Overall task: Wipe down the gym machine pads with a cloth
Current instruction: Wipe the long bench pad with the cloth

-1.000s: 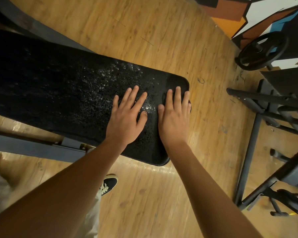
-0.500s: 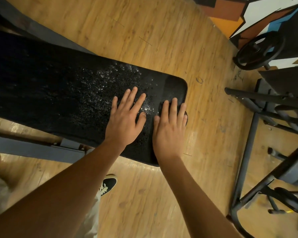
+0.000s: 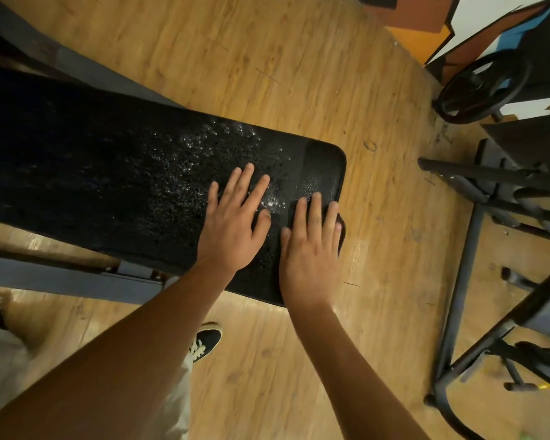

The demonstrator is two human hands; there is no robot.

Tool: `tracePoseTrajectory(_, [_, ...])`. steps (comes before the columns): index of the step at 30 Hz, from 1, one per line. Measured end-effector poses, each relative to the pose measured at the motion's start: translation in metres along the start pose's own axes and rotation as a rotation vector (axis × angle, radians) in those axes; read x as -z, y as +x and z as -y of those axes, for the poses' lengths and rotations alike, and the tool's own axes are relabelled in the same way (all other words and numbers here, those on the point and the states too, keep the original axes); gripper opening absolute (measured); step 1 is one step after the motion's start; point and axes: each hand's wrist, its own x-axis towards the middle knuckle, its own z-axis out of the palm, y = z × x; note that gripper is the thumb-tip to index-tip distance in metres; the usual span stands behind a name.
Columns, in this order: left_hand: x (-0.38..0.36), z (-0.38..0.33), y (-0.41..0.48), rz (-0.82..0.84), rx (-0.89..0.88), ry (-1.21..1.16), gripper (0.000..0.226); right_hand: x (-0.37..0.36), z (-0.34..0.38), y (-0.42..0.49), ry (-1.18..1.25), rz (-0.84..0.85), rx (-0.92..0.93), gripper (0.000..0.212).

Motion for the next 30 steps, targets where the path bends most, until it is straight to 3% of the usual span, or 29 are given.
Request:
tracePoseTrajectory(3, [-0.001, 0.0, 0.0, -0.001, 0.005, -0.004, 0.058, -0.005, -0.003, -0.012, -0.013, 0.02, 0.043, 0.055])
tracePoseTrajectory(10, [-0.004, 0.001, 0.0, -0.037, -0.01, 0.021, 0.058, -0.002, -0.007, 0.064, 0.055, -0.023, 0.015, 0.053])
tracePoseTrajectory(17, [-0.001, 0.001, 0.0, -0.014, -0.005, -0.01, 0.058, -0.007, -0.009, -0.019, 0.058, -0.01, 0.026, 0.055])
tracePoseTrajectory(25, [-0.001, 0.0, 0.0, -0.01, -0.004, -0.008, 0.058, -0.007, -0.002, 0.014, 0.017, -0.011, 0.009, 0.053])
tracePoseTrajectory(30, [0.0, 0.001, -0.001, 0.006, -0.006, -0.023, 0.058, -0.011, -0.004, -0.042, -0.001, -0.01, 0.023, 0.054])
